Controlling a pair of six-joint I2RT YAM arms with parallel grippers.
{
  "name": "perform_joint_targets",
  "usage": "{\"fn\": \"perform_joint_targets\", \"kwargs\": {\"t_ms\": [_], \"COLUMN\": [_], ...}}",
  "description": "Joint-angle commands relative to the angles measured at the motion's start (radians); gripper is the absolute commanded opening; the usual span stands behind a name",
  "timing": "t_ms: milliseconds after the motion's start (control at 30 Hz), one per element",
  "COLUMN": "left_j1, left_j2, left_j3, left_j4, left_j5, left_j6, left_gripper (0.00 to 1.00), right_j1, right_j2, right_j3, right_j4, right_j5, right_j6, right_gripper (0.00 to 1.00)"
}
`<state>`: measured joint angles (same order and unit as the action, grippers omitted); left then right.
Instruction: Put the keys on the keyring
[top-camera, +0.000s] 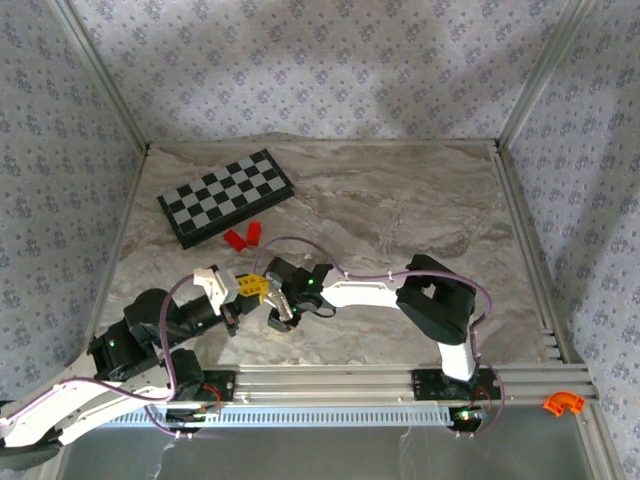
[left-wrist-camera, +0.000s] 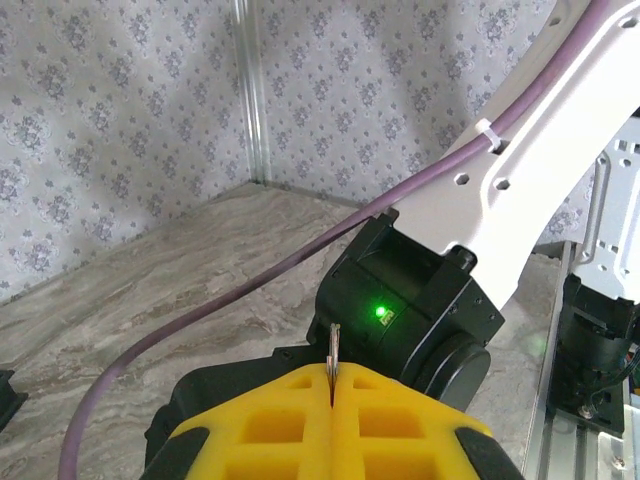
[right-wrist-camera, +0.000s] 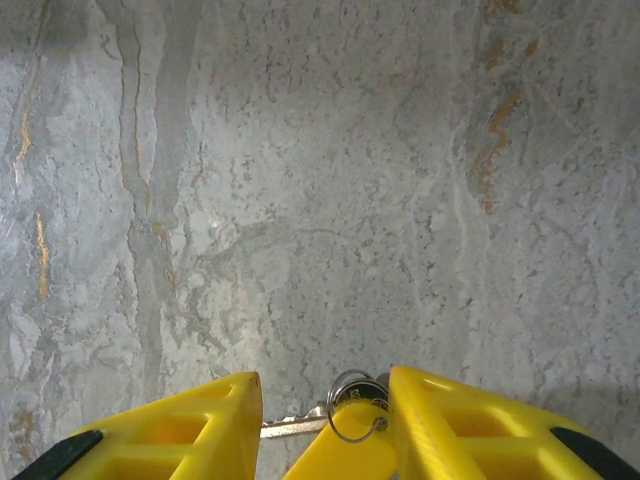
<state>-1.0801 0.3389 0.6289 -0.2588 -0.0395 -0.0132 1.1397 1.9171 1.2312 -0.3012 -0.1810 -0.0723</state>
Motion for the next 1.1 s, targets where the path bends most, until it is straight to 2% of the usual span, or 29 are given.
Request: {"fn": "perform_joint_targets", "kwargs": {"t_ms": [0,300,700,967,1067], "left_j1": [-0.007,-0.012,-0.015,-0.018,-0.019], "left_j2": [-0.018,-0.032,-0.035,-0.04,-0.042], "left_j3": [0.002,-0.002,-0.006,-0.008,-0.008], "left_j4": [0.049,0.058,0.066,0.069,0.07], "left_j5": [-0.006,-0.012,-0.007,-0.006,-0.007], "left_j6": [-0.004,0.0,0.005,0.007,0.007], "left_gripper": [0.0,0.0,0.0,0.0,0.0], "right_j1": [0.007,0.01,0.009,0.008,0.008], "right_j2": [0.015,0.04,0.069,0.042,0.031], "right_j3": [0.021,0.048,0.092,0.073,0.065], "right_j4": [-0.036,-0.066,-0.105,-0.103,-0.104], "right_j5": [-0.019,0.018,0.041,0.068,0.081], "right_j6": [-0.018,-0.038,-0.044,-0.037,-0.032], "right_gripper": [0.39,0.38,0.13,0.1,0.05]}}
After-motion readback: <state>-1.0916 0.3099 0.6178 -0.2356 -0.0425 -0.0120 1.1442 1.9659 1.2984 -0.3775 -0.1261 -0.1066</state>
